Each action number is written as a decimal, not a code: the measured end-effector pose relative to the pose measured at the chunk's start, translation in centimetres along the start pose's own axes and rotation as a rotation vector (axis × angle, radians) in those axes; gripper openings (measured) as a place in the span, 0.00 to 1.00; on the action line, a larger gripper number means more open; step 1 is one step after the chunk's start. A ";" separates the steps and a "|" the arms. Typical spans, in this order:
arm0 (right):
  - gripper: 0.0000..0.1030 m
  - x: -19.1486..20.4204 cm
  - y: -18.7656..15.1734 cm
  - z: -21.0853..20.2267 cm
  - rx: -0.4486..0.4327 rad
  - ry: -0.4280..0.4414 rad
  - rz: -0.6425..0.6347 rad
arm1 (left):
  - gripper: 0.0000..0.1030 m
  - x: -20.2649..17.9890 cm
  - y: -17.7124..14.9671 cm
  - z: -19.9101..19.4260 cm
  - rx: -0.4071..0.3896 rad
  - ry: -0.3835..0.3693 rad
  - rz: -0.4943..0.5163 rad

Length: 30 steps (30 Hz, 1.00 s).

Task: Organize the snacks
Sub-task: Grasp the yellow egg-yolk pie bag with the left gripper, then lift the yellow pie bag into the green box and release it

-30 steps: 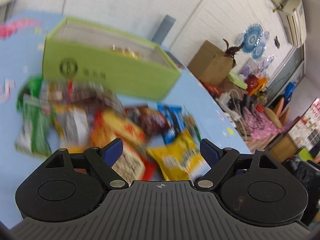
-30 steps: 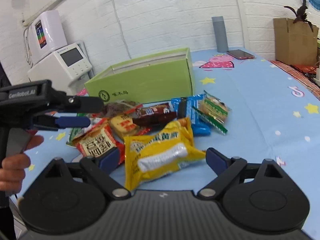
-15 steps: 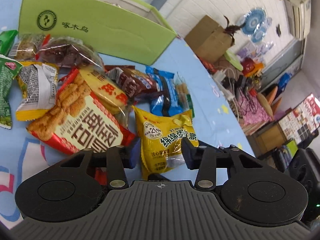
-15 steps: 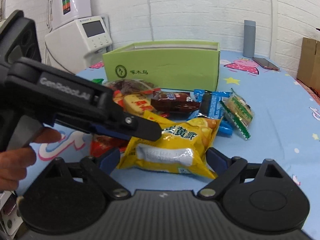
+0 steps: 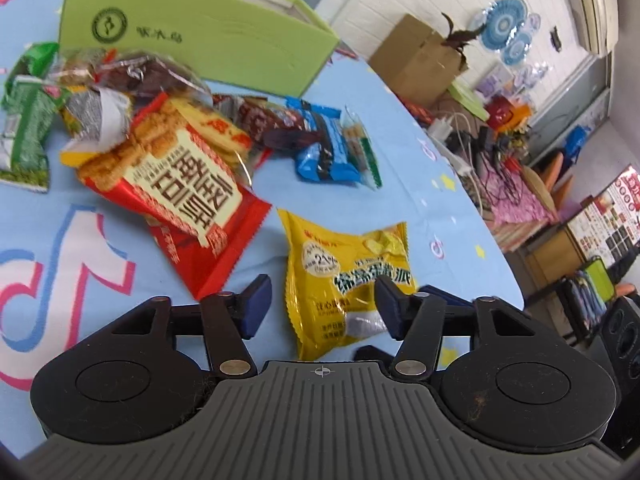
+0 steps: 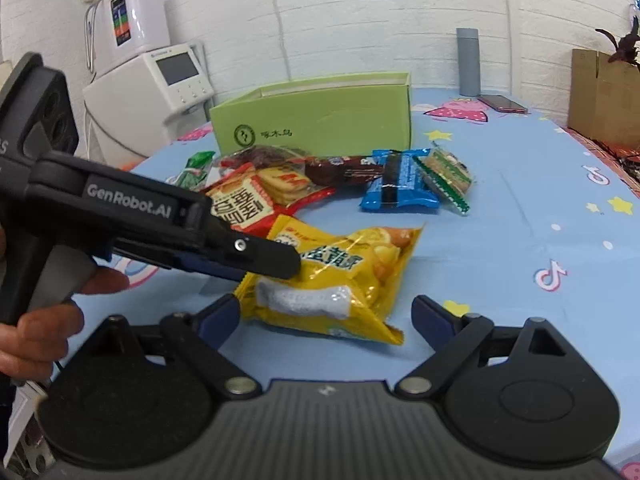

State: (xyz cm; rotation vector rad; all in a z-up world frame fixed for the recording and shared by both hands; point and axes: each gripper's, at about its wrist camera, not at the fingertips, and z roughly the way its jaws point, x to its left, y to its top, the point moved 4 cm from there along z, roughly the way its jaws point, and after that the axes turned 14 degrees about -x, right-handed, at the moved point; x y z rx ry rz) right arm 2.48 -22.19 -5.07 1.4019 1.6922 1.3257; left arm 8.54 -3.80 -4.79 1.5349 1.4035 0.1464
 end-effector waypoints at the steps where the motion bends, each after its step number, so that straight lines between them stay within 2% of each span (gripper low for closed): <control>1: 0.90 -0.3 0.2 -0.2 -0.005 -0.005 0.009 | 0.45 -0.1 0.3 0.1 -0.007 0.005 0.008; 9: 0.90 -1.1 0.2 -0.3 -0.010 -0.021 0.038 | 0.45 -1.2 0.6 1.0 -0.009 0.017 0.057; 15: 0.91 -1.3 -0.4 1.1 0.027 -0.008 0.085 | 0.46 -1.1 0.3 1.8 0.010 0.018 0.056; 21: 0.91 -1.0 -1.0 1.3 -0.016 -0.005 0.038 | 0.49 -0.6 0.1 2.2 0.019 0.010 0.036; 26: 0.90 -1.1 -0.3 0.9 -0.003 0.010 0.074 | 0.54 -0.1 0.4 1.3 0.004 -0.001 0.031; 30: 0.90 0.0 0.2 0.6 -0.017 0.014 -0.006 | 0.55 0.0 0.8 1.4 -0.002 -0.020 0.027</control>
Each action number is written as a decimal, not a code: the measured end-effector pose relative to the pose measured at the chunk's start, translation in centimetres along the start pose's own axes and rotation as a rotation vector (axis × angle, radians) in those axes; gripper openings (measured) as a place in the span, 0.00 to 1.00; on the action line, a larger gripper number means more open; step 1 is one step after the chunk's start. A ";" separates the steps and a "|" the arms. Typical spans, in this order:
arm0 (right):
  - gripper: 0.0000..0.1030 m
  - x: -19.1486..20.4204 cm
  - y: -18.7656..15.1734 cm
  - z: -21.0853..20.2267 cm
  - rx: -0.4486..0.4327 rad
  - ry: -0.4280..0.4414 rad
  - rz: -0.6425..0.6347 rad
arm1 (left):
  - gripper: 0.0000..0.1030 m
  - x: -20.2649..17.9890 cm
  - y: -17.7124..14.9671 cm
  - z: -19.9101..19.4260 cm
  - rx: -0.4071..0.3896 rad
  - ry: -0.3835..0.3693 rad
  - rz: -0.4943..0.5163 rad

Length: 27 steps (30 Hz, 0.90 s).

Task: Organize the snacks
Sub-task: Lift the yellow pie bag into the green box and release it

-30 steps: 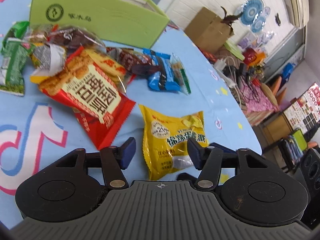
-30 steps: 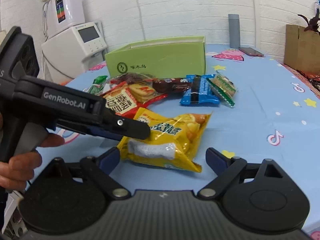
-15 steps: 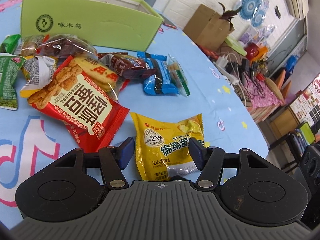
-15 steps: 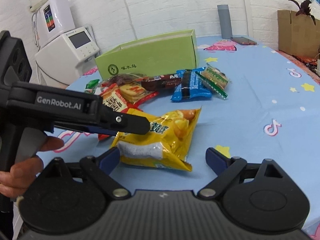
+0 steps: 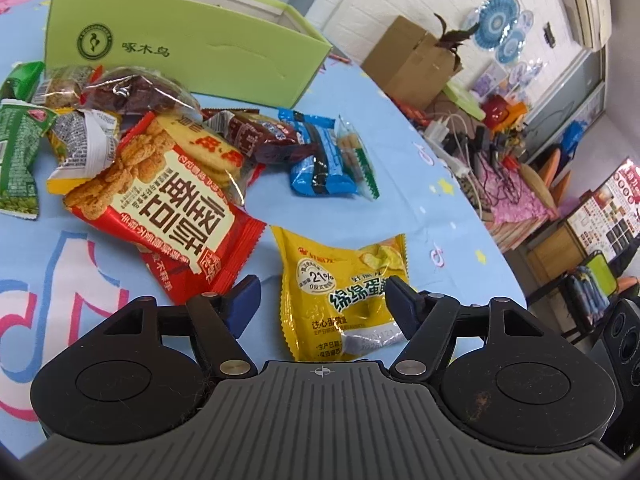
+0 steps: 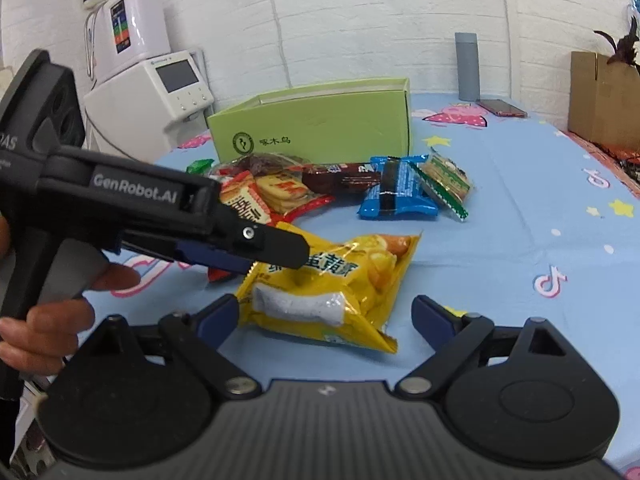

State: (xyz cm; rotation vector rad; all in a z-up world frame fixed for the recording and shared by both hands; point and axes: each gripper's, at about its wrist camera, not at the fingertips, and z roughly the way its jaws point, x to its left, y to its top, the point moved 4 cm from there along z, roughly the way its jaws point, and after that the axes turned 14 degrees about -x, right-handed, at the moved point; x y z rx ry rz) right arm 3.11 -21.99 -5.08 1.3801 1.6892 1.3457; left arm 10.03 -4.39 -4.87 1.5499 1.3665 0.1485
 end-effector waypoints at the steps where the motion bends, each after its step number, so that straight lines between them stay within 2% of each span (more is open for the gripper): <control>1: 0.89 -0.1 0.1 0.2 0.000 0.006 0.011 | 0.54 0.1 0.0 0.2 0.003 0.007 0.001; 4: 0.84 -0.9 0.1 0.9 0.006 0.000 0.043 | 0.52 0.3 -0.3 0.8 0.011 0.004 -0.008; 5: 0.75 -1.1 0.0 1.3 0.014 0.005 0.054 | 0.50 0.2 -0.4 0.8 0.012 -0.001 -0.003; 6: 0.72 -1.4 -0.2 1.6 0.022 0.025 0.075 | 0.36 0.1 -0.5 1.0 0.020 -0.010 0.002; 7: 0.68 -1.4 -0.2 1.7 0.015 0.032 0.083 | 0.30 0.0 -0.5 1.2 0.035 -0.037 -0.013; 10: 0.64 -0.6 0.3 1.6 0.014 0.027 0.035 | 0.24 -0.1 0.0 1.2 0.030 -0.037 -0.017; 14: 0.63 -0.6 2.0 2.4 -0.003 0.028 -0.003 | 0.23 -0.9 2.1 1.5 0.006 -0.040 0.015; 17: 0.63 -0.6 4.6 3.9 -0.035 0.040 -0.050 | 0.23 -0.9 5.2 1.8 -0.037 -0.034 0.029; 20: 0.63 -0.5 8.2 6.5 -0.075 0.067 -0.108 | 0.23 -0.5 9.6 2.2 -0.099 -0.020 0.046; 24: 0.63 -0.3 13.6 11.9 -0.115 0.113 -0.181 | 0.23 0.7 16.2 3.8 -0.175 0.033 0.101; 27: 0.63 -0.3 16.9 17.1 -0.107 0.146 -0.205 | 0.24 2.3 20.3 6.1 -0.193 0.091 0.141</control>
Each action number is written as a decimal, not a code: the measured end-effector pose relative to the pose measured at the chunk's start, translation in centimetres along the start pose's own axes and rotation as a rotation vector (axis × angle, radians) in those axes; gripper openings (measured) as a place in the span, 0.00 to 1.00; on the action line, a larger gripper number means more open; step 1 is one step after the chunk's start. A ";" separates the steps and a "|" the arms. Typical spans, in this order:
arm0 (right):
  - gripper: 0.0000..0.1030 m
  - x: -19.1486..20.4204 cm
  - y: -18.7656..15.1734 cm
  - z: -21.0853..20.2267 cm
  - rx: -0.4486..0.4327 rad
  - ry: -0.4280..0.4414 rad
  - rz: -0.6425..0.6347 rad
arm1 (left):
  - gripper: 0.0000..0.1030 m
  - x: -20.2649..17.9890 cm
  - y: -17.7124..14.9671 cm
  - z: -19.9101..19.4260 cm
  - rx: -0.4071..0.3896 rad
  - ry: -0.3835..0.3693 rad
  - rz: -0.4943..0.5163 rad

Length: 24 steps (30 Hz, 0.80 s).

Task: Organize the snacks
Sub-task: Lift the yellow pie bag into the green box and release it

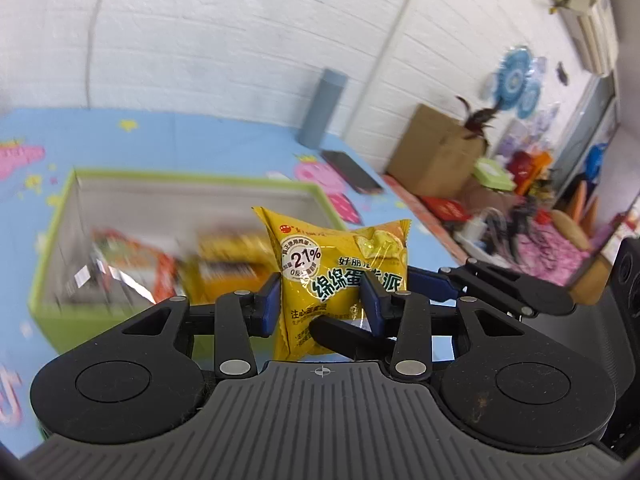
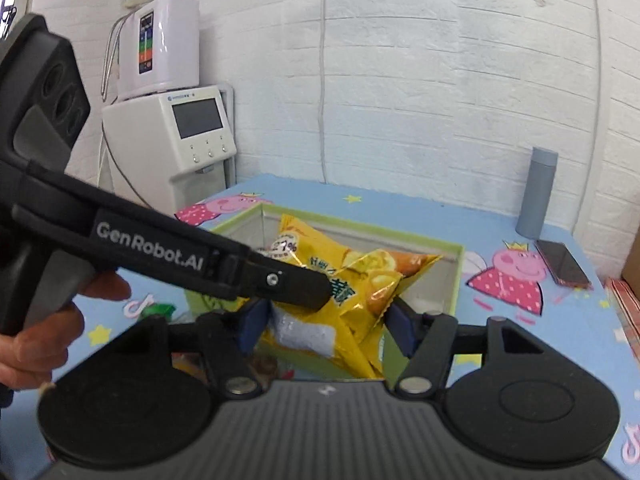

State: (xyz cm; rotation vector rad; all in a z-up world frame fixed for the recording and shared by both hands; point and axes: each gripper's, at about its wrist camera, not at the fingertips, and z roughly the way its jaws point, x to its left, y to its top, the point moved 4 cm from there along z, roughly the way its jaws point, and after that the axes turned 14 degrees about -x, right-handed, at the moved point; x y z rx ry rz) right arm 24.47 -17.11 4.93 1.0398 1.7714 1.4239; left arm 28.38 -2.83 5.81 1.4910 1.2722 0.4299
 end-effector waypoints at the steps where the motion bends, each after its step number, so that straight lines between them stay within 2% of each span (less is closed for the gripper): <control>1: 0.63 -0.4 0.5 1.9 0.013 0.012 0.003 | 0.24 0.9 0.8 1.3 0.004 0.022 0.006; 5: 0.63 -1.8 0.8 8.7 0.082 0.048 0.027 | 0.24 5.2 2.3 5.9 0.044 0.075 -0.025; 11: 0.66 -2.4 -0.5 15.2 0.183 0.077 0.013 | 0.25 10.1 2.3 10.1 0.096 0.119 -0.069; 12: 0.68 -2.4 -0.9 15.9 0.201 0.079 0.015 | 0.27 10.7 2.0 10.5 0.104 0.130 -0.070; 13: 0.74 -2.3 -1.2 16.3 0.219 0.097 0.032 | 0.35 11.1 1.6 10.8 0.108 0.136 -0.068; 15: 0.79 -1.7 -1.5 16.6 0.247 0.108 0.032 | 0.37 11.4 1.0 11.0 0.113 0.130 -0.083; 17: 0.90 -1.1 -1.4 16.2 0.246 0.091 -0.016 | 0.39 11.2 1.3 10.5 0.111 0.121 -0.093; 20: 0.90 -0.7 -0.5 13.9 0.194 0.051 -0.044 | 0.44 9.9 1.9 8.2 0.070 0.136 -0.051; 22: 0.90 -0.7 0.5 11.3 0.136 0.036 -0.033 | 0.54 8.6 2.3 5.7 0.024 0.132 -0.025; 24: 0.90 -0.5 1.1 8.5 0.093 0.027 -0.026 | 0.56 7.1 2.1 3.0 -0.014 0.131 0.009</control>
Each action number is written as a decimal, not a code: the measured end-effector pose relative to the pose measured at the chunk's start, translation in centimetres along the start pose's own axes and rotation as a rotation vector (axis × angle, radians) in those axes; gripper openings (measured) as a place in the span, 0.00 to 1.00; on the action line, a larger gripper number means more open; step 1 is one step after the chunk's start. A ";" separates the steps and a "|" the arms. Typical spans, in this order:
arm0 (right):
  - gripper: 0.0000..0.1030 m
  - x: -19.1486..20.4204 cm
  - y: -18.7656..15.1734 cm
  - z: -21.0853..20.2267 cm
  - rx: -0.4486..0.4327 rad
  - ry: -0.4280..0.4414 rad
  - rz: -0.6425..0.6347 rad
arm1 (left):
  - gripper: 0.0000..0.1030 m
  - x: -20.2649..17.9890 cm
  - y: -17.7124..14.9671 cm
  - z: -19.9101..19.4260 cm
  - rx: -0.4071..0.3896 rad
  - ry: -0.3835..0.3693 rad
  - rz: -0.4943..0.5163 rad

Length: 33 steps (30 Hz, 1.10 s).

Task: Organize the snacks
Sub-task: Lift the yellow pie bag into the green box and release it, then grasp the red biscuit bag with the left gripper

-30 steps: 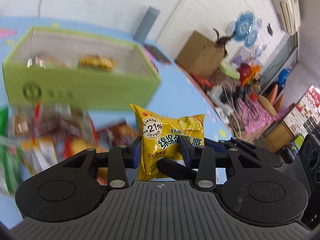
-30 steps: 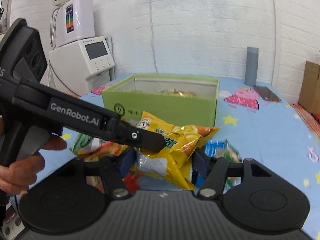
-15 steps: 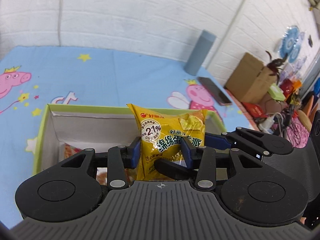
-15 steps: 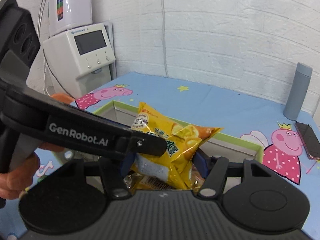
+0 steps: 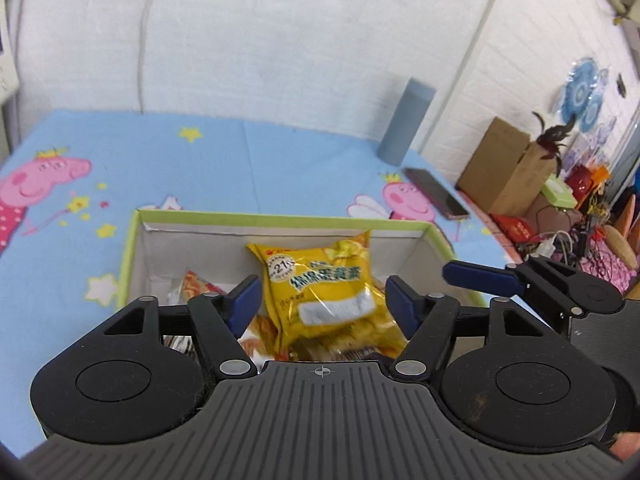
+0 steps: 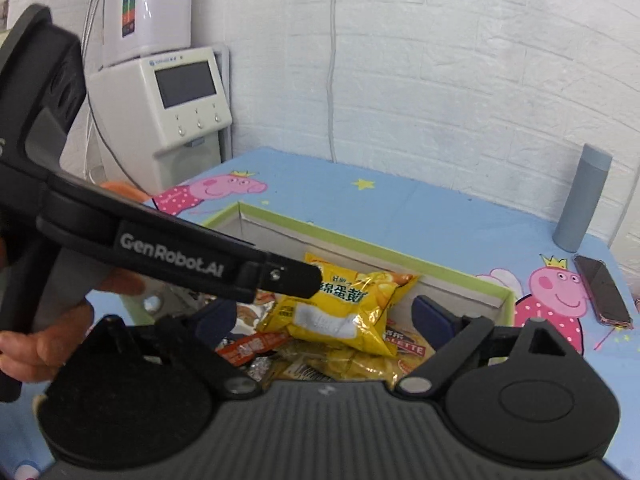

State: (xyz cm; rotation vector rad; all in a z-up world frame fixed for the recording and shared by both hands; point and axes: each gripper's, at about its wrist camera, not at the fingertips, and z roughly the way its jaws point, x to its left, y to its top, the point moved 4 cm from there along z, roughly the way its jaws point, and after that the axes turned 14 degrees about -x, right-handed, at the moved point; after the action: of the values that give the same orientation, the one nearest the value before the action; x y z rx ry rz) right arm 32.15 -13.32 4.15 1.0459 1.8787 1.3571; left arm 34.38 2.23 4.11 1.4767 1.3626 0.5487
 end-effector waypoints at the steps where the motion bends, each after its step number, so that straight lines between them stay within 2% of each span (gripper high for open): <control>1: 0.90 0.2 -0.1 -1.4 -0.016 -0.004 0.003 | 0.57 -0.5 -0.3 -1.4 -0.015 -0.003 0.012; 4: 0.90 1.5 -1.5 -6.1 -0.046 -0.015 0.024 | 0.63 -1.9 -2.1 -5.7 -0.044 -0.028 0.027; 9: 0.90 4.7 -7.2 -12.0 -0.004 -0.020 0.104 | 0.64 -2.7 -7.7 -11.5 -0.054 -0.020 0.026; 13: 0.90 7.8 -12.6 -15.0 0.060 -0.036 0.175 | 0.57 -2.0 -13.7 -14.6 -0.004 0.014 -0.064; 18: 0.90 10.7 -15.8 -18.2 0.049 -0.062 0.226 | 0.56 -1.6 -18.4 -17.8 0.043 0.031 -0.169; 22: 0.90 11.2 -15.6 -18.0 0.045 -0.048 0.185 | 0.56 -1.6 -18.9 -18.1 0.060 0.019 -0.181; 28: 0.90 11.4 -14.8 -15.6 0.073 -0.059 0.072 | 0.57 -1.1 -16.5 -15.9 0.037 -0.002 -0.172; 33: 0.90 12.9 -14.9 -14.8 0.081 -0.024 0.022 | 0.55 -1.8 -16.9 -13.6 0.108 -0.095 -0.180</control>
State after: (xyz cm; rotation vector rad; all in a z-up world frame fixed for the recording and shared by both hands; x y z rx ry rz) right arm 9.58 -12.02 -5.69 1.1213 1.9237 1.2839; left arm 14.63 3.00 -4.88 1.4295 1.4514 0.2903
